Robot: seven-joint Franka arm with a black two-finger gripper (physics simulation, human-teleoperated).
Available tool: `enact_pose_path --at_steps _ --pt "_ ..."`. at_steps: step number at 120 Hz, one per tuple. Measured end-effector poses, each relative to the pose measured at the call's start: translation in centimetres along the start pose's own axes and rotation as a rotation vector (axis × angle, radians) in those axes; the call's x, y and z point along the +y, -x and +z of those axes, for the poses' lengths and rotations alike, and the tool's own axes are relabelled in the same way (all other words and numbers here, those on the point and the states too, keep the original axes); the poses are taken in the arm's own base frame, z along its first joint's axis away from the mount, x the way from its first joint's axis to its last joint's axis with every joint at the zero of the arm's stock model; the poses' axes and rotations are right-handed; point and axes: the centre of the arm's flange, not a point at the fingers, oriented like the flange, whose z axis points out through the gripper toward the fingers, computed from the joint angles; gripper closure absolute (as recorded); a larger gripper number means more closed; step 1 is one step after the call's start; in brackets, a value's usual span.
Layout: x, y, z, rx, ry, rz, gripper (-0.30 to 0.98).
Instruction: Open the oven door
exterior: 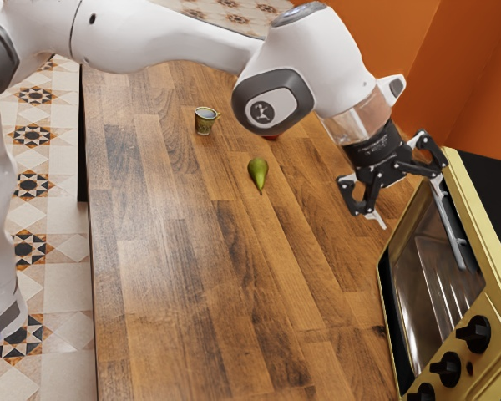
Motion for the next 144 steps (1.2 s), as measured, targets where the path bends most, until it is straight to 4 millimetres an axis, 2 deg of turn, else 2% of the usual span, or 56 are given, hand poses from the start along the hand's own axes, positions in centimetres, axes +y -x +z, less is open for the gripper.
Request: enact_pose_path --at_steps 24,45,53,60,82,100,127,144 --pt "1.3 -0.9 2.1 -0.024 0.035 -0.020 0.00" --pt "2.5 -5.4 2.4 0.021 0.062 -0.064 0.00" --pt "2.5 -6.2 2.4 0.069 0.072 -0.014 0.01" --pt "2.4 -5.6 2.5 0.093 0.077 0.045 0.02" --pt "1.6 -1.6 2.1 0.079 0.084 0.157 0.02" --pt "0.1 -1.4 1.7 0.075 0.062 0.158 0.03" --pt "-0.3 -0.7 2.0 0.058 0.053 0.174 0.03" --pt "-0.3 -0.3 3.0 0.045 0.042 0.191 0.03"
